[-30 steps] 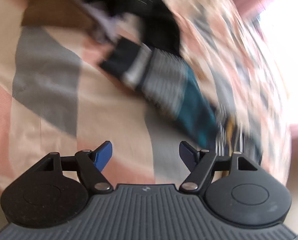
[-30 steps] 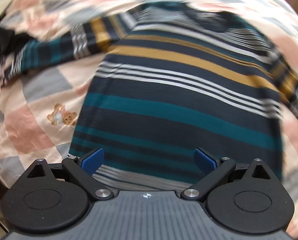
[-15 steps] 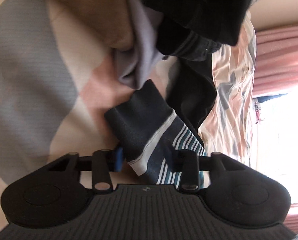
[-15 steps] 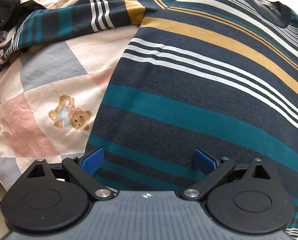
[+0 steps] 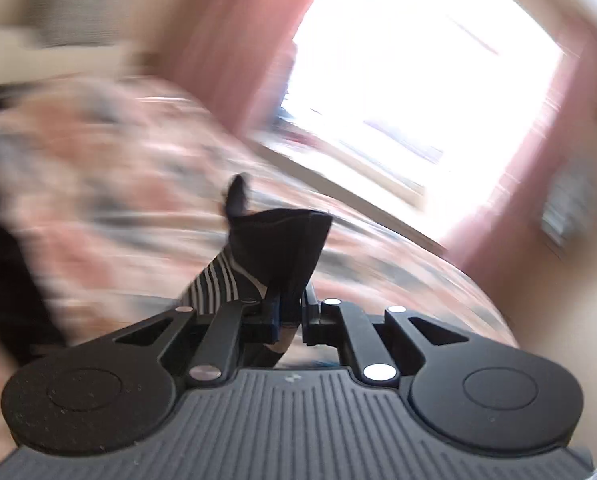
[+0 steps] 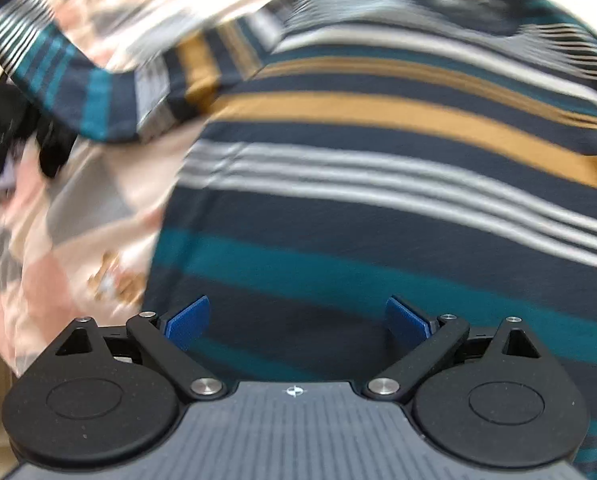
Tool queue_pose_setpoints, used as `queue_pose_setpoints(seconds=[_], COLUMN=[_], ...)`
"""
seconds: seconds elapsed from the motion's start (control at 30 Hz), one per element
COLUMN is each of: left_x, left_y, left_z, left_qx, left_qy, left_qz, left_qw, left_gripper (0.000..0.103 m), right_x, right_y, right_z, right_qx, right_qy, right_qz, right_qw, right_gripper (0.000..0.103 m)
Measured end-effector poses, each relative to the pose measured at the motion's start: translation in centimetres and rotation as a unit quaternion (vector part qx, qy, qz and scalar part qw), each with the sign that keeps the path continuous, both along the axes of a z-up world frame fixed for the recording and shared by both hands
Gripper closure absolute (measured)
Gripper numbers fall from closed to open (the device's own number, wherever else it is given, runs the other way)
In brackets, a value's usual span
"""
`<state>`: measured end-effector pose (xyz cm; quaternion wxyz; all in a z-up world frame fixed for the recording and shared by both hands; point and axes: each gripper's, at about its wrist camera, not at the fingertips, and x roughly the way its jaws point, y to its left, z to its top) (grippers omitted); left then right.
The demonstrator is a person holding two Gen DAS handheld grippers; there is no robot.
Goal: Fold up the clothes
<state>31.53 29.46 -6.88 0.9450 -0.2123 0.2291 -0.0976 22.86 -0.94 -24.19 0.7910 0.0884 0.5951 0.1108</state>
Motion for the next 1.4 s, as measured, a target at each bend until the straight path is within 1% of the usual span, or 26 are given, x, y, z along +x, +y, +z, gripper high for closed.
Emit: queue_pose_setpoints(seconds=[0.03, 0.07, 0.13, 0.17, 0.2, 0.23, 0.27, 0.3, 0.33, 0.37, 0.43, 0.47, 0.53, 0.57, 0.6, 0.63, 0.77, 0.87, 0.97, 1.0, 1.07, 1.1, 1.17, 1.27, 1.37, 1.4], left_x=[0.4, 0.7, 0.4, 0.2, 0.1, 0.0, -0.6, -1.2, -1.9, -2.6, -3.8, -4.4, -4.8, -5.1, -5.3, -5.1, -2.9, -1.4, 0.1, 0.4, 0.9, 1.2, 2.0, 3.5, 5.1, 5.6], left_y=[-3.9, -7.7, -15.0, -18.6, -22.1, -25.2, -27.9, -30.0, -31.6, -32.5, -31.5, -31.0, -30.1, -29.7, -29.3, -28.7, -26.0, -23.6, -21.4, -20.7, -19.5, -19.0, -17.7, -15.8, -14.8, -14.5], left_z=[-0.1, -0.6, -3.4, -4.9, -7.4, -10.2, -13.2, -15.9, -17.9, -19.3, -19.5, -19.6, -18.3, -17.5, -16.7, -16.2, -15.4, -15.9, -16.6, -16.6, -16.8, -16.9, -16.7, -15.8, -14.9, -14.8], left_qx=[0.005, 0.013, 0.025, 0.030, 0.048, 0.069, 0.099, 0.131, 0.158, 0.176, 0.179, 0.179, 0.185, 0.186, 0.188, 0.190, 0.199, 0.190, 0.170, 0.163, 0.153, 0.153, 0.150, 0.141, 0.154, 0.157], left_qy=[-0.010, -0.014, -0.002, 0.004, 0.025, 0.057, 0.085, 0.108, 0.133, 0.154, 0.153, 0.151, 0.145, 0.143, 0.141, 0.144, 0.151, 0.161, 0.181, 0.185, 0.190, 0.193, 0.195, 0.186, 0.168, 0.165], left_qz=[-0.044, -0.087, -0.154, -0.187, -0.216, -0.246, -0.268, -0.280, -0.291, -0.295, -0.288, -0.284, -0.275, -0.267, -0.259, -0.248, -0.202, -0.172, -0.151, -0.145, -0.139, -0.136, -0.130, -0.123, -0.124, -0.124], left_qw=[0.9990, 0.9961, 0.9878, 0.9820, 0.9750, 0.9650, 0.9545, 0.9448, 0.9343, 0.9264, 0.9284, 0.9298, 0.9323, 0.9346, 0.9369, 0.9390, 0.9470, 0.9529, 0.9569, 0.9582, 0.9596, 0.9595, 0.9606, 0.9646, 0.9656, 0.9658], left_gripper=[0.096, 0.096, 0.093, 0.087, 0.086, 0.083, 0.082, 0.083, 0.083, 0.083, 0.083, 0.079, 0.077, 0.077, 0.076, 0.076, 0.074, 0.074, 0.074, 0.074, 0.074, 0.074, 0.075, 0.078, 0.078, 0.078], right_x=[0.0, 0.1, 0.0, 0.1, 0.0, 0.0, 0.1, 0.3, 0.4, 0.8, 1.6, 2.3, 3.8, 4.7, 5.7, 6.7, 10.3, 11.2, 11.8, 12.1, 12.3, 12.5, 12.6, 12.3, 12.0, 12.1], right_y=[-2.2, -4.5, -9.6, -12.2, -14.7, -17.1, -19.5, -21.5, -23.5, -24.6, -26.7, -27.2, -27.5, -27.3, -26.8, -26.3, -24.3, -22.8, -21.3, -20.8, -20.6, -20.3, -19.7, -20.4, -23.3, -24.3], right_z=[0.5, 0.9, 1.6, 1.7, 1.7, 1.5, 1.2, 1.0, 0.8, 0.6, 0.2, -0.3, -1.4, -2.2, -3.0, -3.7, -6.1, -7.9, -8.5, -8.5, -8.4, -8.0, -5.8, -1.8, 0.2, -0.3], right_qx=[0.002, 0.004, 0.005, 0.006, 0.008, 0.012, 0.021, 0.042, 0.065, 0.096, 0.158, 0.192, 0.262, 0.295, 0.317, 0.309, 0.257, 0.244, 0.231, 0.226, 0.233, 0.226, 0.218, 0.206, 0.160, 0.143], right_qy=[-0.009, -0.018, -0.035, -0.042, -0.047, -0.049, -0.050, -0.054, -0.058, -0.065, -0.079, -0.080, -0.075, -0.067, -0.053, -0.049, -0.037, -0.027, -0.034, -0.037, -0.040, -0.049, -0.092, -0.150, -0.176, -0.164], right_qz=[-0.019, -0.038, -0.084, -0.108, -0.131, -0.153, -0.174, -0.189, -0.204, -0.207, -0.209, -0.205, -0.197, -0.193, -0.189, -0.184, -0.168, -0.157, -0.144, -0.141, -0.137, -0.134, -0.112, -0.107, -0.136, -0.153], right_qw=[1.000, 0.999, 0.996, 0.993, 0.990, 0.987, 0.983, 0.980, 0.975, 0.972, 0.962, 0.956, 0.942, 0.933, 0.928, 0.932, 0.951, 0.957, 0.962, 0.963, 0.962, 0.964, 0.965, 0.961, 0.962, 0.964], right_gripper=[0.007, 0.007, 0.008, 0.009, 0.011, 0.011, 0.014, 0.020, 0.023, 0.028, 0.032, 0.036, 0.041, 0.050, 0.057, 0.059, 0.059, 0.059, 0.059, 0.070, 0.098, 0.098, 0.098, 0.099, 0.099, 0.099])
